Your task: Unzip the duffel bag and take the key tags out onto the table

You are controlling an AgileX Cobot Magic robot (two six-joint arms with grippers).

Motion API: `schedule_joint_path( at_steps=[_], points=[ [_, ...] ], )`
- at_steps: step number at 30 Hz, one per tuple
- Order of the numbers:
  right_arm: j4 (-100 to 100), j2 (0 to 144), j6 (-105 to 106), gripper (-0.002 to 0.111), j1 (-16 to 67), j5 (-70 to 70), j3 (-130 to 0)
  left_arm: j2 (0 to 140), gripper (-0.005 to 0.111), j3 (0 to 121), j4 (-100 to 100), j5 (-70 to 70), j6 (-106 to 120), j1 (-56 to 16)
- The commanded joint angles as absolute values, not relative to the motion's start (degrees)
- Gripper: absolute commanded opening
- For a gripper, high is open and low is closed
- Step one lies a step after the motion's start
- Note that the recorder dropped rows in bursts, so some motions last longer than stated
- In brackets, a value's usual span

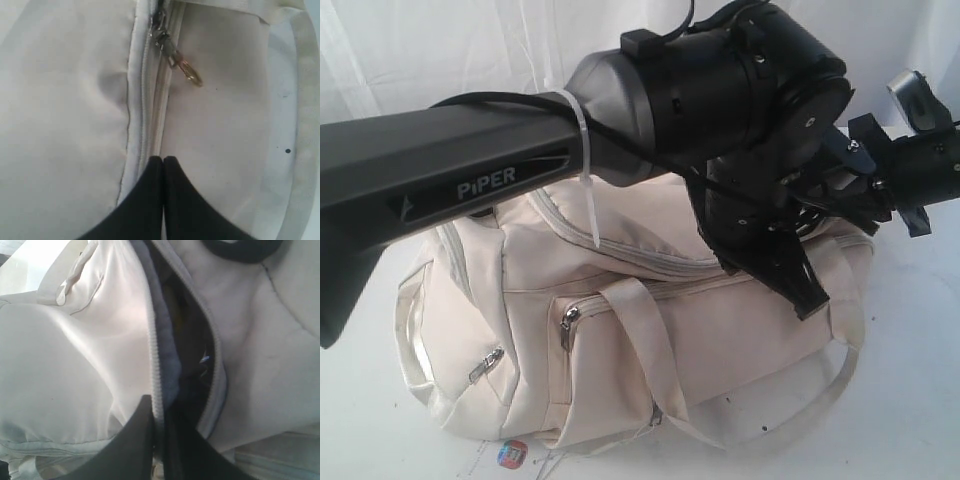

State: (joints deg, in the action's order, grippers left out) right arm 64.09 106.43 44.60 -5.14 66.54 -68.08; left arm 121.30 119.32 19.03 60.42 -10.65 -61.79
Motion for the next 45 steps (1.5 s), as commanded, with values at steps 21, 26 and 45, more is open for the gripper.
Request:
schedule_joint_path(
  at_steps=[21, 26, 45],
  points=[
    [65.1, 106.4, 43.0, 0.0, -5.1, 66.0, -67.9, 124.4, 0.052, 119.4, 10.6, 51.4, -10.7, -61.9],
    [65.6, 106.4, 42.8, 0.0, -5.1, 66.0, -67.9, 125.1, 0.052, 119.4, 12.3, 49.4, -11.4, -61.9],
    [65.7, 106.4, 42.6, 0.0, -5.1, 66.2, -67.9, 128.4, 0.047, 119.4, 20.1, 43.1, -19.0, -61.9]
  ],
)
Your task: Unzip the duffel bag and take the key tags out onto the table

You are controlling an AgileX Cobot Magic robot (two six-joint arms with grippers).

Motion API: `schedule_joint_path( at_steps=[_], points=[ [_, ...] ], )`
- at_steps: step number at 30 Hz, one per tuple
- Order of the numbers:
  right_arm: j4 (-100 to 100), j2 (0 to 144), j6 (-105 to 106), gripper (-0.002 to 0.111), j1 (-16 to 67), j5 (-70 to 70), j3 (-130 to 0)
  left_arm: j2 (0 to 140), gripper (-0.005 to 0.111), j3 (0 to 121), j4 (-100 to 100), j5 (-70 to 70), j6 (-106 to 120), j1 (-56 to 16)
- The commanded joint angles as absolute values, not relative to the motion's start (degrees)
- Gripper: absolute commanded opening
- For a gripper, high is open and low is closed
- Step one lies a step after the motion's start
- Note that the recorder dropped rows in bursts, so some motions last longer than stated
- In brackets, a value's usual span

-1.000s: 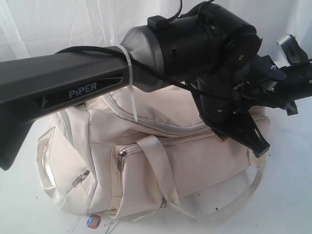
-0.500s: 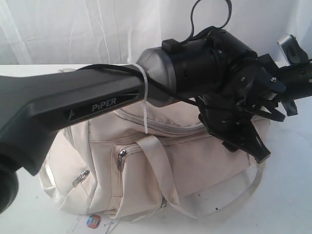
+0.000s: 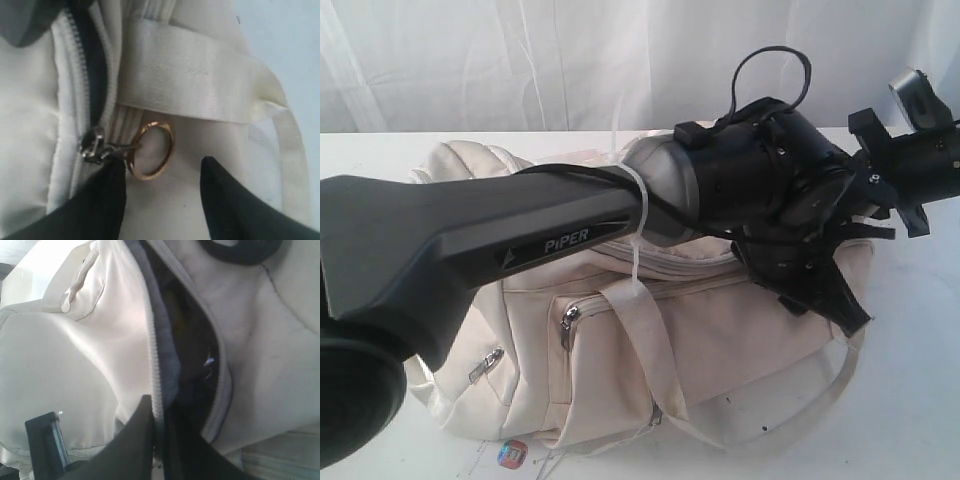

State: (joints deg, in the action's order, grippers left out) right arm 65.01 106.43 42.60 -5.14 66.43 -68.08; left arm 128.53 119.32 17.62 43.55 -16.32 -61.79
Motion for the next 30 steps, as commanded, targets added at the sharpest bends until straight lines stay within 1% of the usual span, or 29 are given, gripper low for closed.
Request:
schedule_joint_path(
  at_steps=[1, 10, 22, 30],
  points=[
    [65.7, 106.4, 42.6, 0.0, -5.1, 66.2, -67.9, 128.4, 0.043, 119.4, 20.8, 43.1, -19.6, -61.9],
    [65.7, 106.4, 42.6, 0.0, -5.1, 66.0, -67.9, 128.4, 0.0, 119.4, 20.4, 43.3, -19.7, -61.9],
    [65.7, 106.4, 42.6, 0.0, -5.1, 65.4, -67.9, 127.3, 0.0, 119.4, 19.4, 50.3, -19.2, -61.9],
    [65.7, 106.4, 42.6, 0.0, -5.1, 65.4, -67.9, 124.6, 0.0, 119.4, 19.4, 59.3, -14.0, -61.9]
  ],
)
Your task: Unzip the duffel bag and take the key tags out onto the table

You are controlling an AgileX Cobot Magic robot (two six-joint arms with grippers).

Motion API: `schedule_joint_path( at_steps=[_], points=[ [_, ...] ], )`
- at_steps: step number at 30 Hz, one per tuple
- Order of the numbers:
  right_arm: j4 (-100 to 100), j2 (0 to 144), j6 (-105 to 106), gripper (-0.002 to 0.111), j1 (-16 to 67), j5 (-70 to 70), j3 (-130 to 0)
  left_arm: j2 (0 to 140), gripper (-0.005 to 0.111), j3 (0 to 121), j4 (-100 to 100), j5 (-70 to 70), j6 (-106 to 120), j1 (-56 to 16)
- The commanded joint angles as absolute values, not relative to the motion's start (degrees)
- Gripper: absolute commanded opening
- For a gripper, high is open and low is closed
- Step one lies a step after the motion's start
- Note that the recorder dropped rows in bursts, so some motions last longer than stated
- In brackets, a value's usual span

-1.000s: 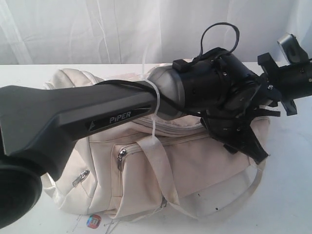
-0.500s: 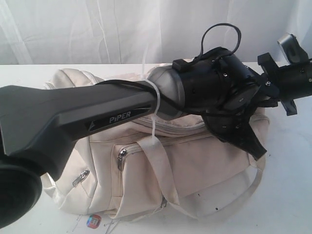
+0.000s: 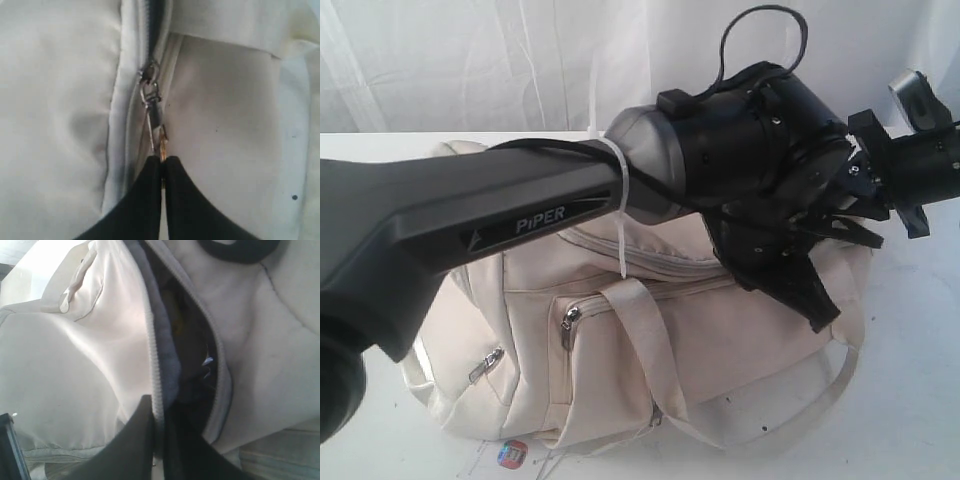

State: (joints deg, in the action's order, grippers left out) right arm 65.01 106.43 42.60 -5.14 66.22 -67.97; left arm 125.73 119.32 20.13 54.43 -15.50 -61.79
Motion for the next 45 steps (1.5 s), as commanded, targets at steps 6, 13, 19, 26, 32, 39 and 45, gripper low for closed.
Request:
schedule_joint_path(
  at_steps=[6, 13, 19, 26, 32, 39, 45],
  points=[
    [65.7, 106.4, 42.6, 0.0, -5.1, 65.2, -67.9, 122.6, 0.0, 119.4, 19.3, 63.2, -12.8, -61.9],
    [65.7, 106.4, 42.6, 0.0, -5.1, 65.2, -67.9, 120.6, 0.0, 119.4, 19.1, 70.0, -7.9, -62.0],
    [65.7, 106.4, 42.6, 0.0, -5.1, 65.1, -67.9, 120.2, 0.0, 119.4, 19.1, 70.0, -6.5, -62.0],
    [65.7, 106.4, 42.6, 0.0, -5.1, 65.1, -67.9, 118.7, 0.0, 119.3, 18.0, 70.0, -5.6, -62.0],
    [65.7, 106.4, 42.6, 0.0, -5.1, 65.4, -67.9, 118.1, 0.0, 119.3, 18.0, 70.0, -5.6, -62.0],
    [65.7, 106.4, 42.6, 0.0, -5.1, 65.6, -67.9, 117.4, 0.0, 115.6, 18.0, 70.0, -5.7, -62.0],
    [66.1, 106.4, 42.6, 0.0, -5.8, 65.6, -67.9, 114.3, 0.0, 112.3, 18.4, 70.0, -6.3, -62.0]
  ],
)
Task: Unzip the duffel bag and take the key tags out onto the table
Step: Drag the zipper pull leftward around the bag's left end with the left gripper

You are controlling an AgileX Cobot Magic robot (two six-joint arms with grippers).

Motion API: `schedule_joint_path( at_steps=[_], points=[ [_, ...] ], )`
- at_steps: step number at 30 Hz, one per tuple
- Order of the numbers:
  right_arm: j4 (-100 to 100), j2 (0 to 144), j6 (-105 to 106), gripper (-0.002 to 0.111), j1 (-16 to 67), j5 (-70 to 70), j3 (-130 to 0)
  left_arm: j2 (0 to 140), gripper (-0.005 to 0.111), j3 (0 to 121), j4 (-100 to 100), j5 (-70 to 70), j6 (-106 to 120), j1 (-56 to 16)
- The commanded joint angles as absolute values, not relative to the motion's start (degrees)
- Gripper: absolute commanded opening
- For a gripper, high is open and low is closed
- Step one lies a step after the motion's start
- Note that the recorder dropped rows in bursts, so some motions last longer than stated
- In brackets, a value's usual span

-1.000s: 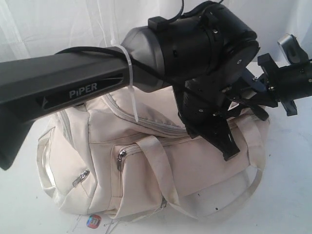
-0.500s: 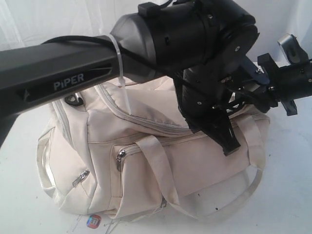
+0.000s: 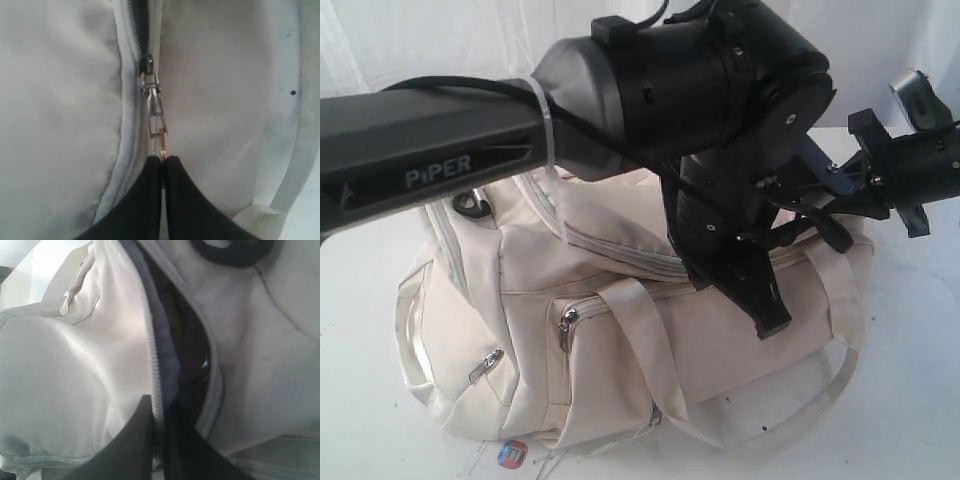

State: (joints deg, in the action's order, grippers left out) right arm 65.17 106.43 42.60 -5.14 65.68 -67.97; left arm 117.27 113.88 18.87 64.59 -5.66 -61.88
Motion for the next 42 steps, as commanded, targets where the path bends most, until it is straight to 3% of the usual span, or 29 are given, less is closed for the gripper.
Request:
schedule_joint_path(
  at_steps=[1, 42],
  points=[
    [66.1, 106.4, 42.6, 0.0, -5.9, 65.6, -67.9, 113.5, 0.0, 112.0, 18.6, 70.0, -6.3, -62.0],
    [66.2, 106.4, 42.6, 0.0, -6.0, 65.6, -67.9, 85.9, 0.0, 84.0, 30.5, 70.0, -16.9, -62.0]
  ],
)
